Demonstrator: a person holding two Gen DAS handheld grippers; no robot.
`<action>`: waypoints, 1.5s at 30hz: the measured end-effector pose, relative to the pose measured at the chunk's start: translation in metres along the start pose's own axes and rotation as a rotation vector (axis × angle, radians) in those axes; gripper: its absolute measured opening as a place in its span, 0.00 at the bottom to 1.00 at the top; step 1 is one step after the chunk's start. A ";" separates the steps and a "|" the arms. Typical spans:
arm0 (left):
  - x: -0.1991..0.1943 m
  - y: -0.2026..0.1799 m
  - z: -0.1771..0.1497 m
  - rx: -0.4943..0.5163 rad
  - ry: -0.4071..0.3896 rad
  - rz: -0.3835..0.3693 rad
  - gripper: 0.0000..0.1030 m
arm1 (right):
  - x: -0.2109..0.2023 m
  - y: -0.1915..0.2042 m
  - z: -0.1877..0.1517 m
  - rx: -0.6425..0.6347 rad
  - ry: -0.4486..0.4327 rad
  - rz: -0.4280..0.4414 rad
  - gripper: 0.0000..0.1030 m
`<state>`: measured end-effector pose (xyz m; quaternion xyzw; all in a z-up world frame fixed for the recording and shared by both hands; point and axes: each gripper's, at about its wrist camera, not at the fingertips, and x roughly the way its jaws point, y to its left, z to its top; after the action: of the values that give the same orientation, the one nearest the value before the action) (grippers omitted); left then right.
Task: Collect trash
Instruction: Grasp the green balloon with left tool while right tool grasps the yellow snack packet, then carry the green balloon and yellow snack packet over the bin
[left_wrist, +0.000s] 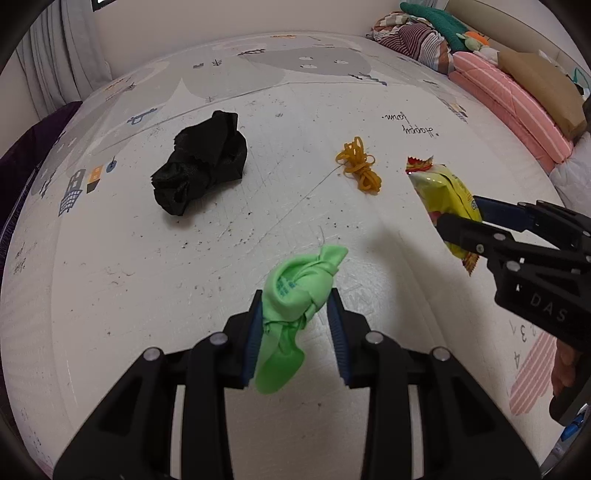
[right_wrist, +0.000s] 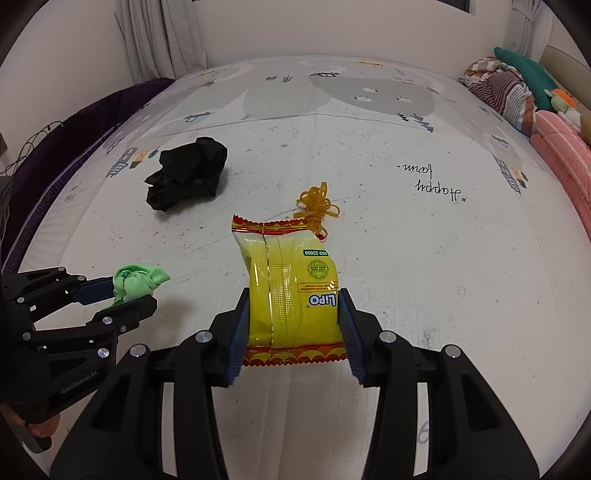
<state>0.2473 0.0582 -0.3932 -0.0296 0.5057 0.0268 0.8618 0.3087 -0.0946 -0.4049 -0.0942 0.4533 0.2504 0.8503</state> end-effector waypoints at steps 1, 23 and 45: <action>-0.008 0.001 0.000 0.000 -0.005 0.000 0.33 | -0.007 0.002 -0.002 0.008 -0.003 -0.001 0.42; -0.130 -0.062 -0.051 0.245 -0.043 -0.114 0.33 | -0.171 0.034 -0.110 0.253 -0.036 -0.163 0.42; -0.206 -0.346 -0.236 0.701 0.025 -0.456 0.33 | -0.384 -0.073 -0.437 0.767 0.034 -0.556 0.42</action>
<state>-0.0320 -0.3080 -0.3198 0.1539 0.4751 -0.3385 0.7975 -0.1481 -0.4567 -0.3456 0.1045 0.4845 -0.1738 0.8509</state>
